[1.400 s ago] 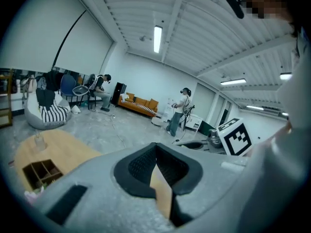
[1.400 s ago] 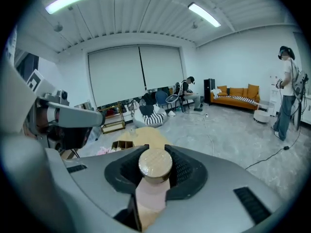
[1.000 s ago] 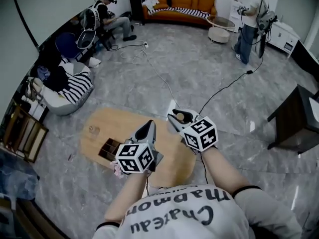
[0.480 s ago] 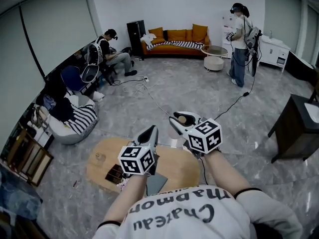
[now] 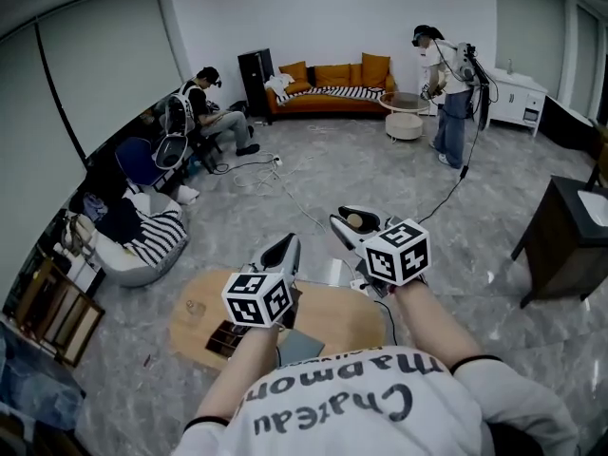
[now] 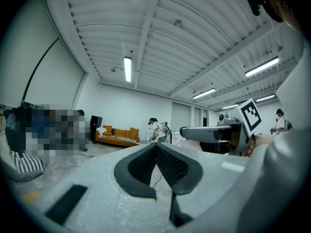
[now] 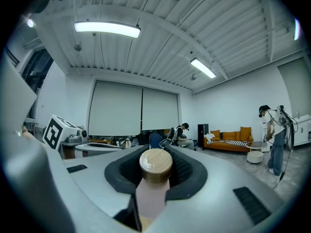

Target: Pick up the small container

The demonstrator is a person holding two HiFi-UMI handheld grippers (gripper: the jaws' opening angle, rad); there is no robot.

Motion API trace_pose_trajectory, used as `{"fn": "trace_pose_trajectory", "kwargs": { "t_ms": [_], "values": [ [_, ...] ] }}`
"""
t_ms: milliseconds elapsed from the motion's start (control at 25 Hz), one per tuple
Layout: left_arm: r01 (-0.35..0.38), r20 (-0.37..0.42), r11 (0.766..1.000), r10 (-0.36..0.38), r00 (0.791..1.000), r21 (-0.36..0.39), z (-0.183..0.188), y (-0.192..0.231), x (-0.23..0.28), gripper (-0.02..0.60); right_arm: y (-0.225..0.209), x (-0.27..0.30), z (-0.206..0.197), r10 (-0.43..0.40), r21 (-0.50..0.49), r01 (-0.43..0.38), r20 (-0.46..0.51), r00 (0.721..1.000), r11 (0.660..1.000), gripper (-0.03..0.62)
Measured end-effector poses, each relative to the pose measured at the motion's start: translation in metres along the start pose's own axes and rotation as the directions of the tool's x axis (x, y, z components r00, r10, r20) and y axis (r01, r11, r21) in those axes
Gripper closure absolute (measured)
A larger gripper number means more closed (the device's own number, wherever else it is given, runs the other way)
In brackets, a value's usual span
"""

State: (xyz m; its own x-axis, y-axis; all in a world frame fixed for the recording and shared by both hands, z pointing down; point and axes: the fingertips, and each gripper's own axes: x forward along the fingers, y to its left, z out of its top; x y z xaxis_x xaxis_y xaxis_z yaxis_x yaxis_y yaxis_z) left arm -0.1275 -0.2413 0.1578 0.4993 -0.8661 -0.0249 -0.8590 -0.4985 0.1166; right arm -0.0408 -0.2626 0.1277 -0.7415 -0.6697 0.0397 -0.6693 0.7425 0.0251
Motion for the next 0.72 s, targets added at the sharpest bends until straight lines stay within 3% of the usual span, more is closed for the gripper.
{"fn": "trace_pose_trajectory", "kwargs": {
  "t_ms": [720],
  "values": [
    [0.037, -0.040, 0.998, -0.039, 0.998, -0.045, -0.026, -0.010, -0.004, 0.567, -0.006, -0.020, -0.031, -0.067, 0.043, 0.069, -0.051, 0.996, 0.997, 0.494]
  ]
}}
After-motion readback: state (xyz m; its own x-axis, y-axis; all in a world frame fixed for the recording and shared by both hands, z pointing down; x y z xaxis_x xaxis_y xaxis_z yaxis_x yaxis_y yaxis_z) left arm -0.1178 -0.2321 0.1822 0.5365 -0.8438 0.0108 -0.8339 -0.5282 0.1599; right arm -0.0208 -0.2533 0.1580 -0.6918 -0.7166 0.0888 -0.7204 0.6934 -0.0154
